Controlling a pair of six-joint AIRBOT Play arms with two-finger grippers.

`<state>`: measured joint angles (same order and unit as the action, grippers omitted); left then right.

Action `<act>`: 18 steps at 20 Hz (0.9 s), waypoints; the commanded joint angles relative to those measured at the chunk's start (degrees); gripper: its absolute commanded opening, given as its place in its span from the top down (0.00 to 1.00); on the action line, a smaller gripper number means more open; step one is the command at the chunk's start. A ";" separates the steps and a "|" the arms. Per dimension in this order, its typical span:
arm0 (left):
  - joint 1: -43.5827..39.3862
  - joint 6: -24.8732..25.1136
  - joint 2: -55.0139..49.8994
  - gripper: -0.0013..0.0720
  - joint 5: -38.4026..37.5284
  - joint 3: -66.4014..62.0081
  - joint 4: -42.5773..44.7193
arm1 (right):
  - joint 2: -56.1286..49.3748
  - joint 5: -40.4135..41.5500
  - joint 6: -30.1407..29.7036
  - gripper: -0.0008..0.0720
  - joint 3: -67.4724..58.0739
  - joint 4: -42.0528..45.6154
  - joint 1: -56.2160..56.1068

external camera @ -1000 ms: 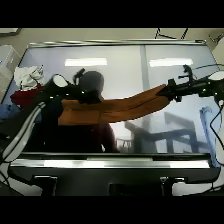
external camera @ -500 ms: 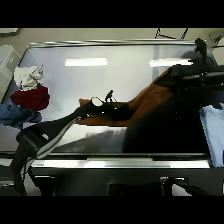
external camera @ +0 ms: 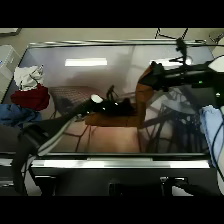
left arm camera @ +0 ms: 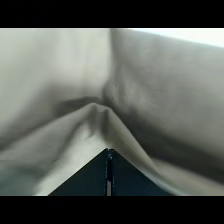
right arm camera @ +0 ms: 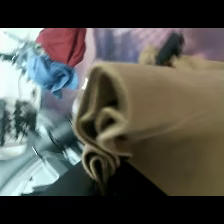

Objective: Fold the clothes and pants, and hang the long-sleeved shirts on hangers.

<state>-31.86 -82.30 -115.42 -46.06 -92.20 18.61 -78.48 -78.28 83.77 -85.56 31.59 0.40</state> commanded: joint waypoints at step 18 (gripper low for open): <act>48.15 -4.44 43.43 0.95 -27.02 -0.13 44.87 | -24.11 20.57 -5.01 0.03 -0.07 -9.44 -8.46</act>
<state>16.01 -87.77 -73.08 -72.16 -92.40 63.02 -106.08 -52.56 76.31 -85.60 11.53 -16.29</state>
